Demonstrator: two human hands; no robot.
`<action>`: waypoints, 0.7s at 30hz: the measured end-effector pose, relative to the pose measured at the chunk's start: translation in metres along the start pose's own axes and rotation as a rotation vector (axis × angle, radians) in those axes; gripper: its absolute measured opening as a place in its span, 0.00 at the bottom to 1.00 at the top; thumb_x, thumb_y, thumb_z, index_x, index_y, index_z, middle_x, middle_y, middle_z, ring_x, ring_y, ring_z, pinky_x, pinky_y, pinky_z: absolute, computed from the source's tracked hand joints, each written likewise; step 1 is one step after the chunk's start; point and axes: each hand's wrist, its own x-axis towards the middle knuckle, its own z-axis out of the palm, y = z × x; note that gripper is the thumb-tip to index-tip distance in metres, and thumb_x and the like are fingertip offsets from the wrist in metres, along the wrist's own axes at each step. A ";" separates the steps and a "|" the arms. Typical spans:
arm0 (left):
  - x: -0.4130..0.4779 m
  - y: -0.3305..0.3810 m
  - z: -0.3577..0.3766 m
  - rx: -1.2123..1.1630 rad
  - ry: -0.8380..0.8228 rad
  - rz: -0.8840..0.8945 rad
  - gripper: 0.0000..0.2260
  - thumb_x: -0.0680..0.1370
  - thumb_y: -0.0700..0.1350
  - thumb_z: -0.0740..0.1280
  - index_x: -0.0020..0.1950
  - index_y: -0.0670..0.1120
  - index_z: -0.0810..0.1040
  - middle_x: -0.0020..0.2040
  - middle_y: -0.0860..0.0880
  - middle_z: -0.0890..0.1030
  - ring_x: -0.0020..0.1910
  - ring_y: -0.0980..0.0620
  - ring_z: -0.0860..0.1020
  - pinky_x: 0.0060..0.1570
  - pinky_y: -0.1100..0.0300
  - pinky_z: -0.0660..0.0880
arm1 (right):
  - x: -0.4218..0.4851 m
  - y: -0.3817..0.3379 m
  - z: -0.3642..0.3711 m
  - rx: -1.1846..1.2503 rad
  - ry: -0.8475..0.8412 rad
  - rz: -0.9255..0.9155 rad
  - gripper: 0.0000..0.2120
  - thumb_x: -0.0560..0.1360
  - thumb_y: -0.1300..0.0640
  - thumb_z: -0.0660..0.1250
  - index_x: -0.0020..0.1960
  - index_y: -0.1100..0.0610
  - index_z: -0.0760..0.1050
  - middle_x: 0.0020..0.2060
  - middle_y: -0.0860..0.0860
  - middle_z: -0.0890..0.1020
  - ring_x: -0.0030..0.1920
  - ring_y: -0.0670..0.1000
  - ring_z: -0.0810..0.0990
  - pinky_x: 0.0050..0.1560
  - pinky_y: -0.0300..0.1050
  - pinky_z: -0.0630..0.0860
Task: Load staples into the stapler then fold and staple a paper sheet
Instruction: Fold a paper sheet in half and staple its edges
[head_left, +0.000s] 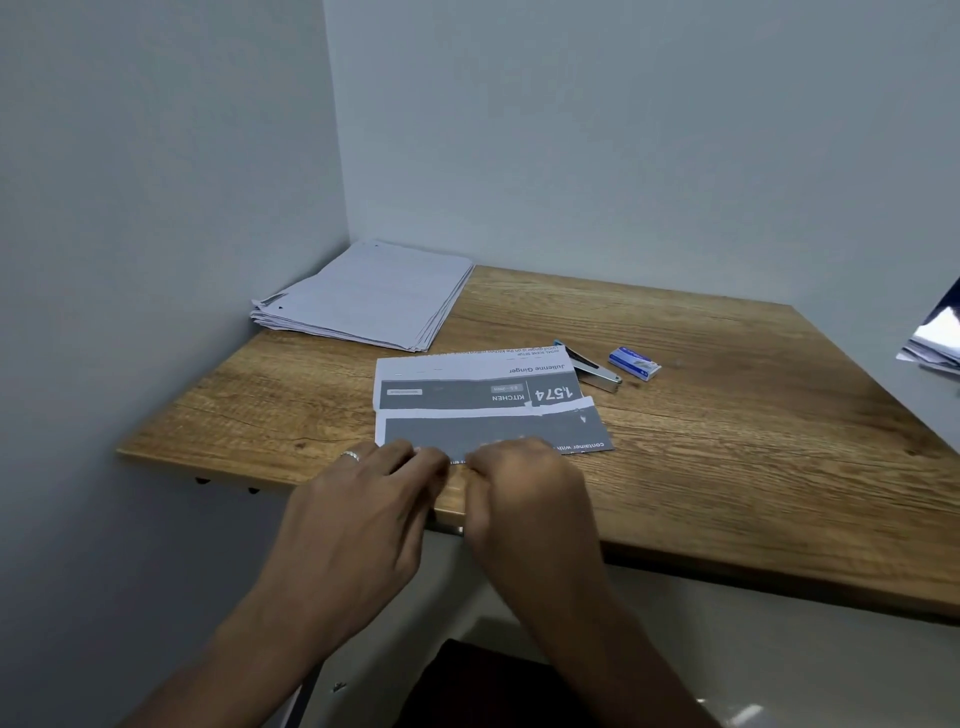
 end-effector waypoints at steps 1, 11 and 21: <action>0.000 -0.001 0.000 -0.004 0.001 0.004 0.08 0.79 0.47 0.63 0.53 0.53 0.80 0.41 0.54 0.79 0.38 0.49 0.78 0.29 0.56 0.72 | 0.000 -0.004 0.002 0.023 0.012 -0.055 0.05 0.69 0.64 0.68 0.38 0.62 0.83 0.33 0.56 0.84 0.34 0.57 0.80 0.36 0.44 0.74; -0.002 0.000 0.000 0.021 0.018 -0.022 0.07 0.79 0.51 0.62 0.50 0.56 0.80 0.40 0.56 0.78 0.39 0.52 0.78 0.24 0.60 0.68 | -0.002 0.051 -0.023 0.067 -0.027 0.121 0.14 0.75 0.65 0.66 0.53 0.53 0.87 0.49 0.50 0.88 0.52 0.53 0.84 0.54 0.48 0.78; 0.004 -0.001 -0.003 -0.051 0.073 -0.099 0.07 0.77 0.48 0.64 0.43 0.54 0.82 0.36 0.56 0.80 0.35 0.51 0.79 0.35 0.56 0.73 | 0.004 0.071 -0.030 -0.053 0.025 0.253 0.11 0.76 0.62 0.63 0.49 0.56 0.84 0.44 0.52 0.85 0.46 0.53 0.79 0.42 0.45 0.69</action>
